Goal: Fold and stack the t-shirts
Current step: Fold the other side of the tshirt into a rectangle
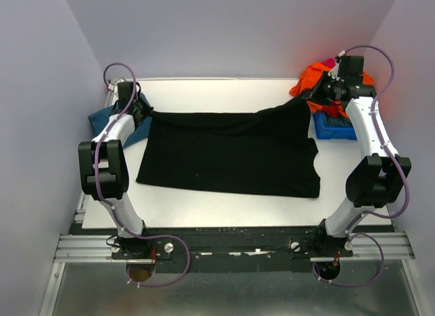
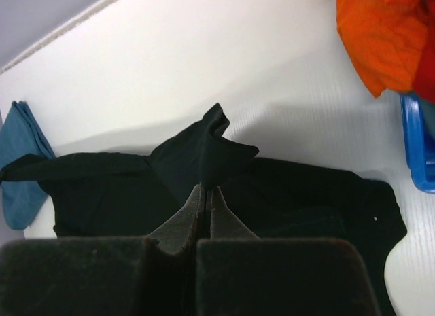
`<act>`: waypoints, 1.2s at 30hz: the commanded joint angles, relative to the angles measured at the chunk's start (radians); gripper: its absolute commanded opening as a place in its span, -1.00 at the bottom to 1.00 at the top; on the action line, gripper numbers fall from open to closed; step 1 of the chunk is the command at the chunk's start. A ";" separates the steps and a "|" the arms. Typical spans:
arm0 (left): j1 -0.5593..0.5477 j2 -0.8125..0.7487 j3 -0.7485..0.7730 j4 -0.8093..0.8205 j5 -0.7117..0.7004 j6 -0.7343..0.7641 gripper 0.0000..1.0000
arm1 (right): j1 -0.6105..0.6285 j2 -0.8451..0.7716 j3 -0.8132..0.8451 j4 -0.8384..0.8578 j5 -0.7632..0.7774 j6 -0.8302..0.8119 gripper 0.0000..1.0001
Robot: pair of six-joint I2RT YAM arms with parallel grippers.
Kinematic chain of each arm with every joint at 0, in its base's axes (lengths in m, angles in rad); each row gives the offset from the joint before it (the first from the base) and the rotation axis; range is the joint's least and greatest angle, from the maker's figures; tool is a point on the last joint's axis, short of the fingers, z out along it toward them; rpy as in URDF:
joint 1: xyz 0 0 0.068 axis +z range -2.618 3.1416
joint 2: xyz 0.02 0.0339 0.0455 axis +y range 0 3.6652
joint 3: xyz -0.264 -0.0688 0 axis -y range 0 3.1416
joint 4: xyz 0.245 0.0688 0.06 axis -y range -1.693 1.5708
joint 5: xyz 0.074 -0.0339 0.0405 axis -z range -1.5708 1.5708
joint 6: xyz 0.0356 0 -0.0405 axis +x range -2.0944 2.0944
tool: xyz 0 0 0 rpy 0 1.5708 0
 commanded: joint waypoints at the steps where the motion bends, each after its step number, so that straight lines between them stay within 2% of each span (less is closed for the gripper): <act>1: 0.003 -0.089 -0.059 0.003 -0.039 0.007 -1.00 | -0.009 -0.074 -0.075 0.012 -0.042 -0.010 -0.99; 12: 0.001 -0.251 -0.246 0.012 -0.103 -0.034 -1.00 | -0.007 -0.289 -0.355 0.058 -0.027 0.016 -0.99; 17: -0.005 -0.330 -0.411 0.072 -0.152 -0.109 -1.00 | -0.009 -0.407 -0.564 0.150 -0.020 0.079 -0.99; 27: -0.005 -0.319 -0.536 0.039 -0.183 -0.169 -1.00 | -0.009 -0.614 -1.006 0.311 0.032 0.206 -0.99; 31: -0.005 -0.357 -0.565 0.042 -0.221 -0.169 -1.00 | -0.007 -0.662 -1.077 0.348 0.038 0.206 -0.99; 36: -0.005 -0.402 -0.565 0.033 -0.237 -0.172 -1.00 | -0.007 -0.688 -1.063 0.312 0.087 0.180 -0.99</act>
